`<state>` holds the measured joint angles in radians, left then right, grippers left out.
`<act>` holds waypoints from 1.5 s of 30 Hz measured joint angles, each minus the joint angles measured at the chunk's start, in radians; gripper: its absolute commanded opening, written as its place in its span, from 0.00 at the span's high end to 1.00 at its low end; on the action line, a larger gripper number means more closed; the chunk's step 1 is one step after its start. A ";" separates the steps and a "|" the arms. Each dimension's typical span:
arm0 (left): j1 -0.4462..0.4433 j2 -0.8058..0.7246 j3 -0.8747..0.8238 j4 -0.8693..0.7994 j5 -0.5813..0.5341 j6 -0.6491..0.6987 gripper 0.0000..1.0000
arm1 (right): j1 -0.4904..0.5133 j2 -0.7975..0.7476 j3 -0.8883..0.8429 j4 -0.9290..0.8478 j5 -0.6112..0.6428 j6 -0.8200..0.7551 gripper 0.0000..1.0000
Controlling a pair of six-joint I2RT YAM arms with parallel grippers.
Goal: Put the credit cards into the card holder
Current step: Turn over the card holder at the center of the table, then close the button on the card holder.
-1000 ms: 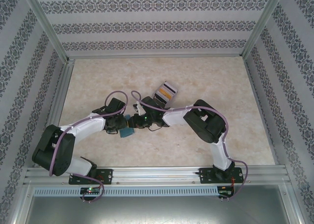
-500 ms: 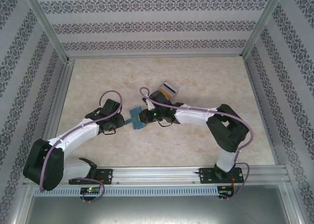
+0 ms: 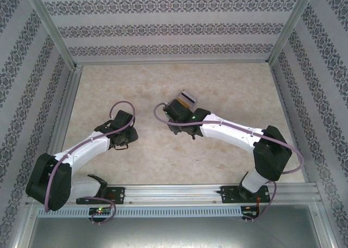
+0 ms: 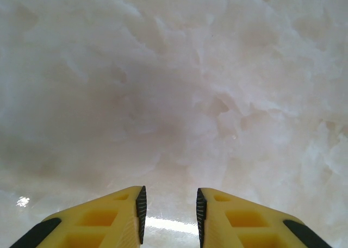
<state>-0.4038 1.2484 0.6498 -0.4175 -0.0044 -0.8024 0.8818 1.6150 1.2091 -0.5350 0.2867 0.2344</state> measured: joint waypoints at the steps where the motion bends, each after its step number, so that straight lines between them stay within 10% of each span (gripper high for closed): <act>1: 0.000 0.000 -0.002 0.002 0.000 0.000 0.67 | 0.004 0.005 0.004 -0.015 0.020 -0.006 0.80; 15: 0.011 0.000 -0.018 0.006 0.003 -0.016 0.67 | 0.078 0.279 0.139 -0.067 0.017 -0.010 0.69; 28: 0.013 -0.003 -0.018 0.008 0.019 -0.019 0.68 | 0.081 0.282 0.138 0.045 -0.245 0.048 0.56; 45: 0.013 0.118 0.012 0.130 0.209 -0.008 0.72 | -0.230 0.112 -0.006 0.153 -0.491 0.072 0.61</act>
<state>-0.3904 1.3663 0.6617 -0.2878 0.2050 -0.8101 0.6518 1.7271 1.2034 -0.3824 -0.2043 0.3061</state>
